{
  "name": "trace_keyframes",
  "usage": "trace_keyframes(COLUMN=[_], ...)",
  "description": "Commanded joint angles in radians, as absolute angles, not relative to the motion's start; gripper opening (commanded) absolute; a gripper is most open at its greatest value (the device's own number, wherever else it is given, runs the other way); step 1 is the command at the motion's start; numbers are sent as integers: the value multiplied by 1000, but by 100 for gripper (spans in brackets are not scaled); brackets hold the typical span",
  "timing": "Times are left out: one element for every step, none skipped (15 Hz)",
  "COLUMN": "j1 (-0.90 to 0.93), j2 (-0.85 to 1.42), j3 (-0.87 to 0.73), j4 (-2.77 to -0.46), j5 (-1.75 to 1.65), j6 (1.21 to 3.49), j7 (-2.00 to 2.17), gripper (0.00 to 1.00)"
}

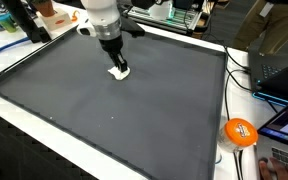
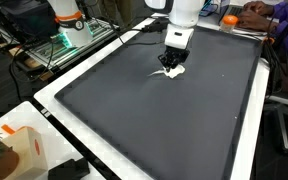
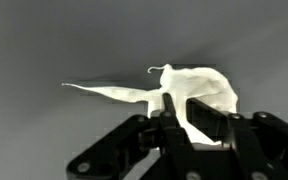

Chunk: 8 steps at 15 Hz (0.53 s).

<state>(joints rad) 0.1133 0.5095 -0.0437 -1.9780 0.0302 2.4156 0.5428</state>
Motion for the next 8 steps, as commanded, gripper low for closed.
trace_keyframes(j1=[121, 120, 122, 123, 125, 127, 128, 129], j2=[537, 532, 520, 502, 487, 462, 432, 409], j3=[-57, -58, -57, -55, -52, -50, -48, -47], j4=[-1965, -1965, -1970, -1976, -1981, -1990, -2004, -2012], j5=[49, 50, 50, 50, 49, 48, 44, 42], j6=[2422, 2410, 2410, 2407, 2402, 2397, 2396, 2394], j7=[549, 546, 545, 542, 538, 533, 528, 524], gripper=[0, 33, 32, 34, 42, 48, 57, 63])
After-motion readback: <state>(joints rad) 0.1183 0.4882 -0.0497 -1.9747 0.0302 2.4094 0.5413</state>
